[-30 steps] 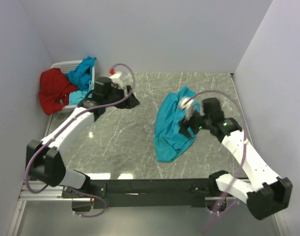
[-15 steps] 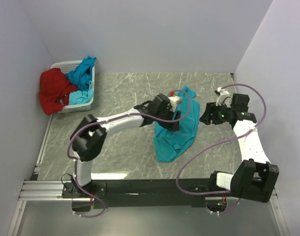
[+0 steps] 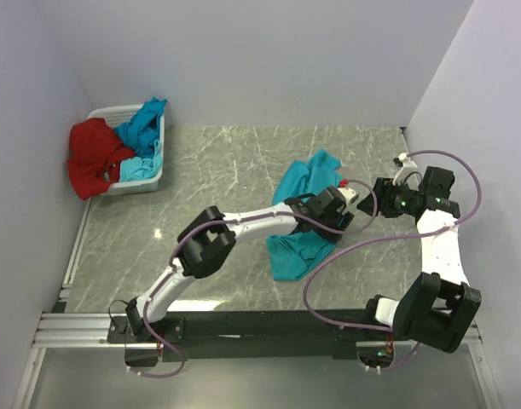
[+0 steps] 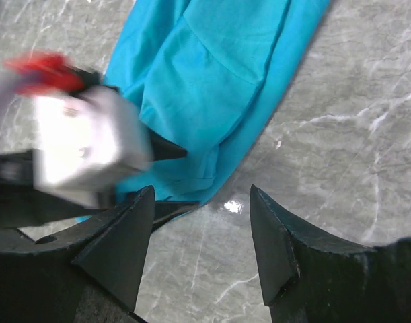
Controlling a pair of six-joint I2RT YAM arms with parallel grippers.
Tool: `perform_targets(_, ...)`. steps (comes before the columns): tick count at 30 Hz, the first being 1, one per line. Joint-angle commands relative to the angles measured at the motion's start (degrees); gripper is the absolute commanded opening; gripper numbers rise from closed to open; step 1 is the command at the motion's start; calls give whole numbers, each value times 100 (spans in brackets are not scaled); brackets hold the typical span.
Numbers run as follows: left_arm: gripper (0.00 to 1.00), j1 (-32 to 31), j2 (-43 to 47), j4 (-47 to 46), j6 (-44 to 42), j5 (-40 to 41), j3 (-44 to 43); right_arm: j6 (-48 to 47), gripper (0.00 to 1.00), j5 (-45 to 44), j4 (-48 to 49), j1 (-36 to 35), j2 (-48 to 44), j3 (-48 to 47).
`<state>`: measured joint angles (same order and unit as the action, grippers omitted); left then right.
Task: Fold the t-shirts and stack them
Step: Flatten the tshirt out
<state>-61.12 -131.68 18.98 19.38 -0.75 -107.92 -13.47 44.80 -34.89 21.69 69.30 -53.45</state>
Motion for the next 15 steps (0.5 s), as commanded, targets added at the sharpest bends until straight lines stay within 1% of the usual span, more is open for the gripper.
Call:
perform_targets(1, 65, -154, -234, 500, 84, 909, -431, -111, 65, 293, -52, 72, -74, -113)
perform_targets(4, 59, -198, -393, 677, 128, 1366, -616, -138, 65, 354, -88, 81, -57, -113)
perform_targets(8, 49, -216, -455, 703, 93, 1464, -660, -190, 64, 389, -132, 107, -57, -113)
perform_targets(10, 38, -233, -429, 747, 93, 1543, -687, -199, 64, 416, -141, 125, -74, -113)
perform_targets(11, 27, -225, -385, 730, 93, 1595, -661, -217, 64, 433, -158, 125, -92, -95)
perform_targets(12, 24, -233, -298, 677, 93, 1657, -608, -226, 64, 442, -167, 133, -92, -104)
perform_targets(15, 23, -198, 106, 449, 101, 1746, -309, -278, 64, 468, -202, 133, -109, -95)
